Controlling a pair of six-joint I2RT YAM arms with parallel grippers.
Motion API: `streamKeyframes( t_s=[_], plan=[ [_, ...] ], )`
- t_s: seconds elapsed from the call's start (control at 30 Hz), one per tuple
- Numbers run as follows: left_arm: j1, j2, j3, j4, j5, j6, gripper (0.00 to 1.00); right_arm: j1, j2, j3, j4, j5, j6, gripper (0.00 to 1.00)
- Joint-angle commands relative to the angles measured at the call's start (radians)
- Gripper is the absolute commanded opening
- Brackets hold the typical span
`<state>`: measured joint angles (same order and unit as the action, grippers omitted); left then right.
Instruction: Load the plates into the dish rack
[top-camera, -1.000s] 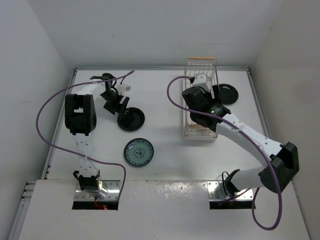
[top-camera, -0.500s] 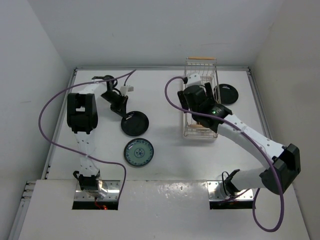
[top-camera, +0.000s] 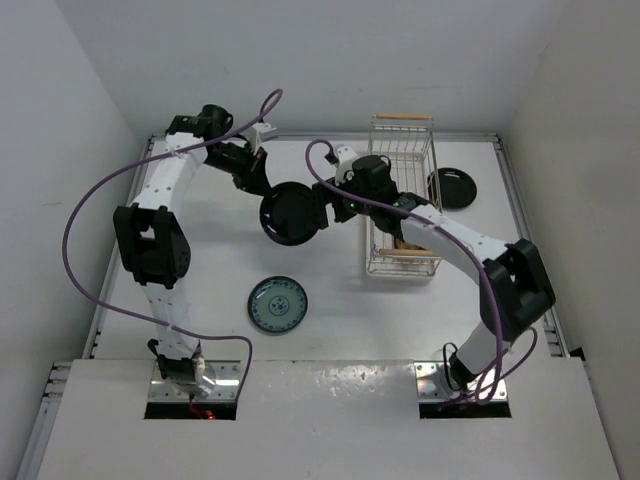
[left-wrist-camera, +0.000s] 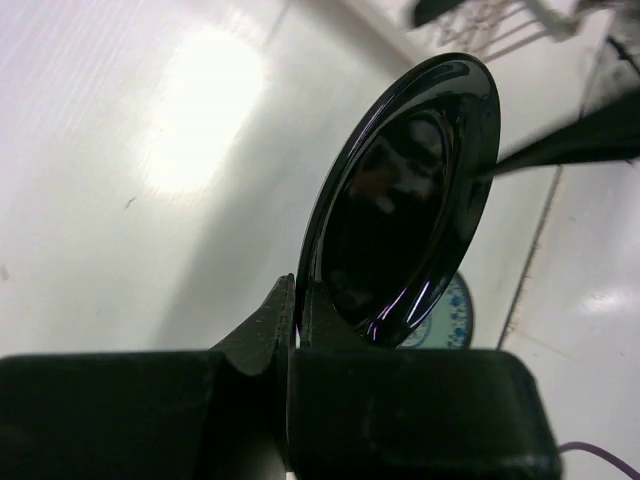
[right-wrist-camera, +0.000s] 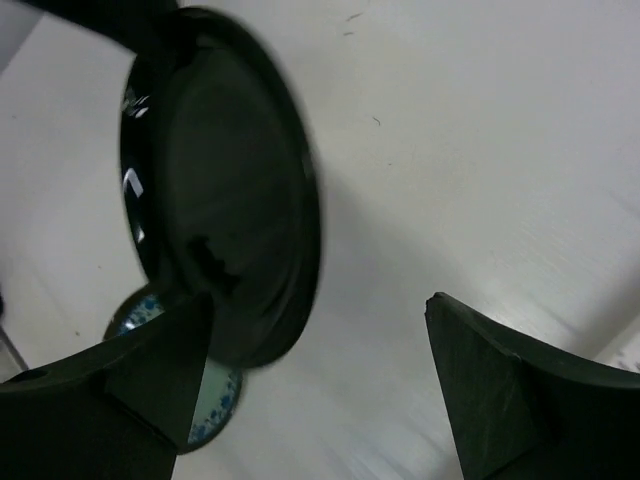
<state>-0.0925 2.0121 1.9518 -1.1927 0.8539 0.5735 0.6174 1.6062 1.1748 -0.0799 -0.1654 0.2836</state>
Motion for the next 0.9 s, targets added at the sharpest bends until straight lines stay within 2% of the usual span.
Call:
streamKeyframes(
  t_s=[0.0,0.1,0.13,0.2,0.23,0.27,0.3,0.33,0.37,0.4,0.43,0.47,0.5,0.53,0.57,0.6,0.67,0.7,0.73,0.87],
  plan=[
    [-0.007,-0.045,0.030,-0.108,0.131,0.089,0.00,-0.039,0.052,0.072,0.140,-0.207,0.123,0.84],
    [-0.007,-0.046,0.030,-0.108,0.169,0.089,0.00,-0.038,0.083,0.065,0.233,-0.261,0.184,0.76],
    [-0.016,-0.046,0.030,-0.108,0.169,0.089,0.00,-0.036,0.089,0.059,0.242,-0.270,0.219,0.60],
    [-0.016,-0.036,0.030,-0.108,0.169,0.089,0.00,-0.039,0.096,0.042,0.287,-0.275,0.256,0.41],
    [-0.016,-0.036,0.030,-0.094,0.160,0.068,0.00,-0.036,0.086,0.034,0.298,-0.278,0.270,0.17],
    [-0.016,-0.036,0.030,-0.075,0.140,0.042,0.00,-0.036,0.092,0.019,0.322,-0.278,0.278,0.06],
    [-0.016,-0.036,0.021,-0.006,0.111,-0.054,0.01,-0.038,0.078,0.003,0.327,-0.275,0.288,0.00],
    [-0.016,-0.036,0.021,0.037,0.006,-0.119,0.10,-0.039,0.071,-0.013,0.330,-0.257,0.293,0.00],
    [-0.016,-0.036,0.010,0.079,-0.066,-0.182,0.41,-0.039,0.046,-0.020,0.324,-0.240,0.295,0.00],
    [-0.016,-0.027,0.010,0.137,-0.146,-0.280,0.54,-0.039,0.019,-0.041,0.315,-0.121,0.296,0.00],
    [-0.016,-0.027,0.010,0.149,-0.296,-0.311,0.61,-0.038,-0.003,-0.047,0.301,-0.058,0.295,0.00],
    [-0.016,-0.018,0.010,0.150,-0.356,-0.331,0.64,-0.035,-0.044,-0.047,0.225,0.013,0.281,0.00],
    [-0.016,-0.009,0.010,0.162,-0.409,-0.360,0.69,-0.022,-0.084,-0.038,0.195,0.243,0.270,0.00],
    [-0.016,-0.009,0.010,0.162,-0.493,-0.369,0.74,-0.012,-0.104,-0.032,0.136,0.323,0.222,0.00],
    [-0.016,-0.009,0.010,0.162,-0.530,-0.370,0.74,-0.002,-0.144,-0.029,0.111,0.396,0.194,0.00],
    [-0.016,-0.009,0.000,0.171,-0.567,-0.379,0.81,0.031,-0.179,-0.020,0.057,0.561,0.172,0.00],
    [-0.007,-0.009,-0.011,0.171,-0.656,-0.379,0.81,0.051,-0.222,-0.020,0.045,0.827,0.071,0.00],
    [-0.007,-0.009,-0.011,0.180,-0.676,-0.379,0.81,0.082,-0.244,-0.024,0.036,0.887,0.051,0.00],
    [-0.007,-0.009,-0.023,0.180,-0.690,-0.379,0.81,0.088,-0.255,-0.027,0.029,1.058,0.028,0.00],
    [-0.007,-0.009,-0.045,0.180,-0.699,-0.379,0.81,0.107,-0.270,-0.050,-0.088,1.262,0.038,0.00]
  ],
)
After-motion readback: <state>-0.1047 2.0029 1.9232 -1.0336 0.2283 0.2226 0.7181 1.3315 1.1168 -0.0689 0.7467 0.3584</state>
